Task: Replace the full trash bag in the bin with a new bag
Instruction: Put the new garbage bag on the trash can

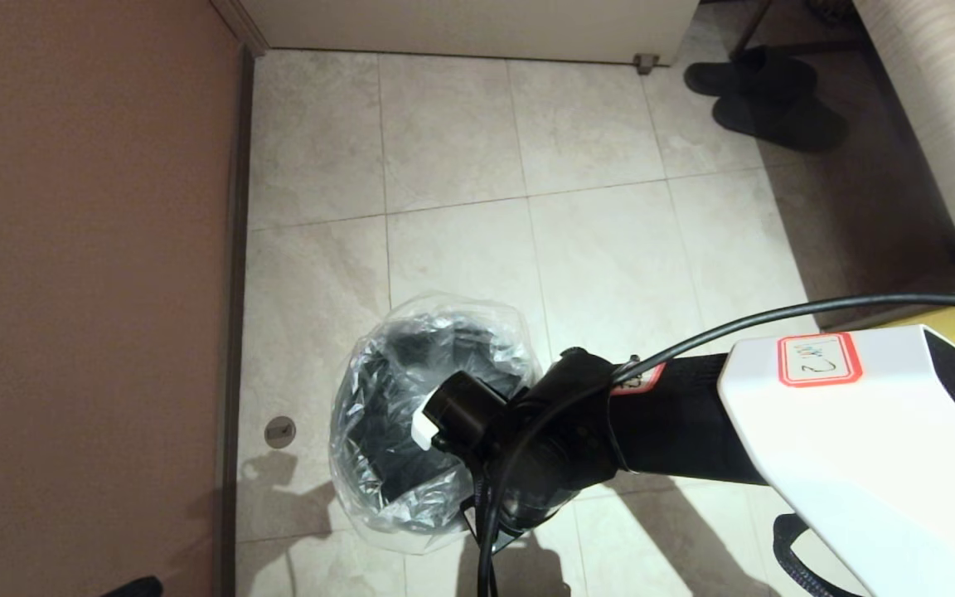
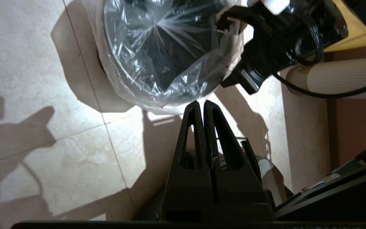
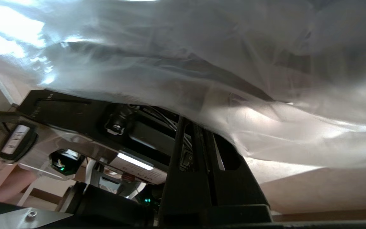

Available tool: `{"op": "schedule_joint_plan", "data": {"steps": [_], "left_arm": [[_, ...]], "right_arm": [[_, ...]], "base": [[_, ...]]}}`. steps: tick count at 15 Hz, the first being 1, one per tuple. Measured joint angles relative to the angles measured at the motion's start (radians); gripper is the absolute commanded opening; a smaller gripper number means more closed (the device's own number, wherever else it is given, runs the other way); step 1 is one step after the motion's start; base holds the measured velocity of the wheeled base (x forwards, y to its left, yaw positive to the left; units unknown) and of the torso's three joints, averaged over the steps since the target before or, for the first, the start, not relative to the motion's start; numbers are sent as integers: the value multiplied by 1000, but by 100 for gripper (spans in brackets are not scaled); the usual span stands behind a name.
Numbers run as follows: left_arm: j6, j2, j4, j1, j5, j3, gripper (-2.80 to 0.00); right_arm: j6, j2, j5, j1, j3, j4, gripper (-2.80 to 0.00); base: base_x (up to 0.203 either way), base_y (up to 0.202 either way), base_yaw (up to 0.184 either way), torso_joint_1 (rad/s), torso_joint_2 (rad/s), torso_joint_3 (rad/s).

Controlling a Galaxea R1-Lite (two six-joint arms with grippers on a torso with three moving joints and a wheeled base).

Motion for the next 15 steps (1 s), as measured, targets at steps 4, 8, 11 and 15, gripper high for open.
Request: {"op": "schedule_joint_plan", "data": {"steps": [4,8,11,15], "left_arm": [[-3,6,0,0,-7,21,-280],[-3,18,-1,-3,-22,34,-280],[-10,21,-4,-3,-24,43,-280],[-8,23,-34,-3,-27,73,-280]], "right_arm": [[1,-80,7,40,127,42,-280],[67,-229,-47,104,217,91,-280],[127,-258,-206,106,241,94,-280],[176,-235,-225,105,160,129,0]], "base": [[0,0,0,0,0,0],[0,0,0,0,0,0],[0,0,0,0,0,0],[0,0,0,0,0,0]]}}
